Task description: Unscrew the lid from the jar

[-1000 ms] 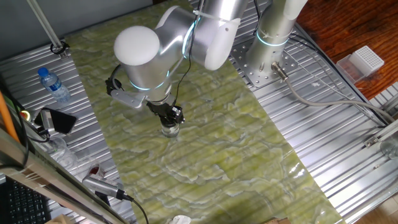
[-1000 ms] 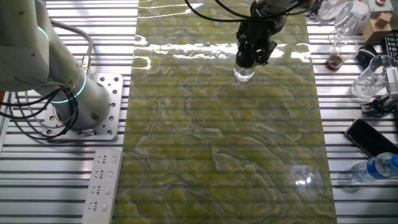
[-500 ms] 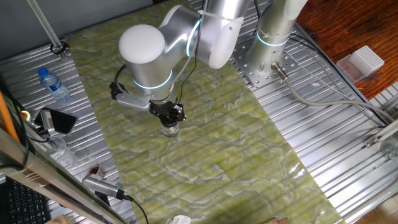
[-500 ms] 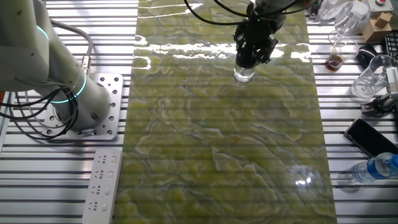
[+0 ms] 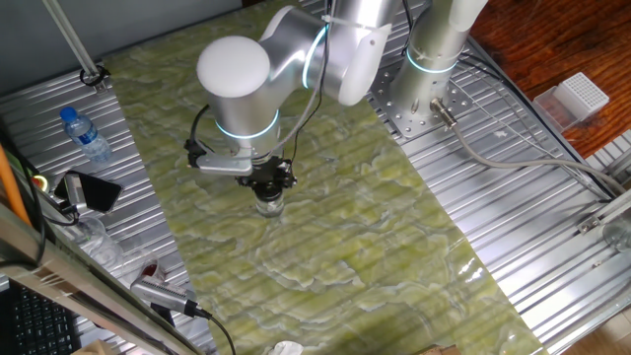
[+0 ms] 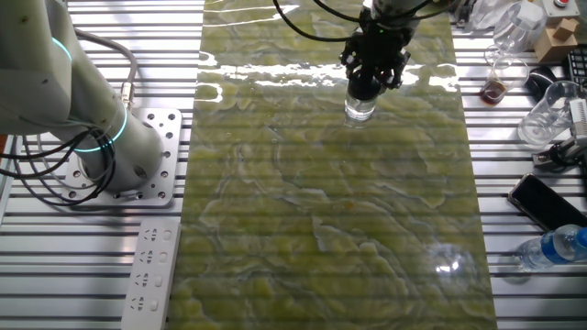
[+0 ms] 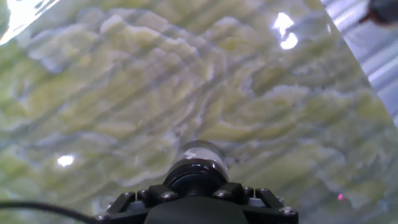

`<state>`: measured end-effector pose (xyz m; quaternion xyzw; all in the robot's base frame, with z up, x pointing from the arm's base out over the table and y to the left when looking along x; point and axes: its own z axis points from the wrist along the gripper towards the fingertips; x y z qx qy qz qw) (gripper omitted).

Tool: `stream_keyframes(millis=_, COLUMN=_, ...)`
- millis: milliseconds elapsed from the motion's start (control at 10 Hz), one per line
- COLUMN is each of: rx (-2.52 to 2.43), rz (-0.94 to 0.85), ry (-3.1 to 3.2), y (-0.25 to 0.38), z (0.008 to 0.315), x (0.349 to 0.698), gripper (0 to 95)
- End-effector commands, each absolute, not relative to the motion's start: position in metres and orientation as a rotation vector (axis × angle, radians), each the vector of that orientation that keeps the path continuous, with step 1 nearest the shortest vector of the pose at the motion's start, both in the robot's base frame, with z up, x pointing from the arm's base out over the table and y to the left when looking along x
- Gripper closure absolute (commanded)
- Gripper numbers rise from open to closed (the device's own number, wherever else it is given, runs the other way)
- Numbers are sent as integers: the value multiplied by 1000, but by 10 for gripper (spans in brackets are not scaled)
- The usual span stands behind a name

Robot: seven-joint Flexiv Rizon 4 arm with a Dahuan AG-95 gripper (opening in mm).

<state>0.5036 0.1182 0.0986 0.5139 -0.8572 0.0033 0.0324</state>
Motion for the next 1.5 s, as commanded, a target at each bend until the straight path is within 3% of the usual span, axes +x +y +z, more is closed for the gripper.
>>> stream_keyframes(millis=100, rx=1825, rz=21, ry=-2501, y=118, z=99, x=504, gripper=570)
stream_keyframes(millis=900, rx=2309, rz=21, ry=-2084, y=118, z=101, x=504, gripper=570)
stream_keyframes(millis=1000, rx=2355, rz=26, ry=-2039, y=118, z=101, x=504, gripper=760)
stream_keyframes(millis=1500, rx=2481, rz=34, ry=-1896, y=118, z=101, x=504, gripper=760)
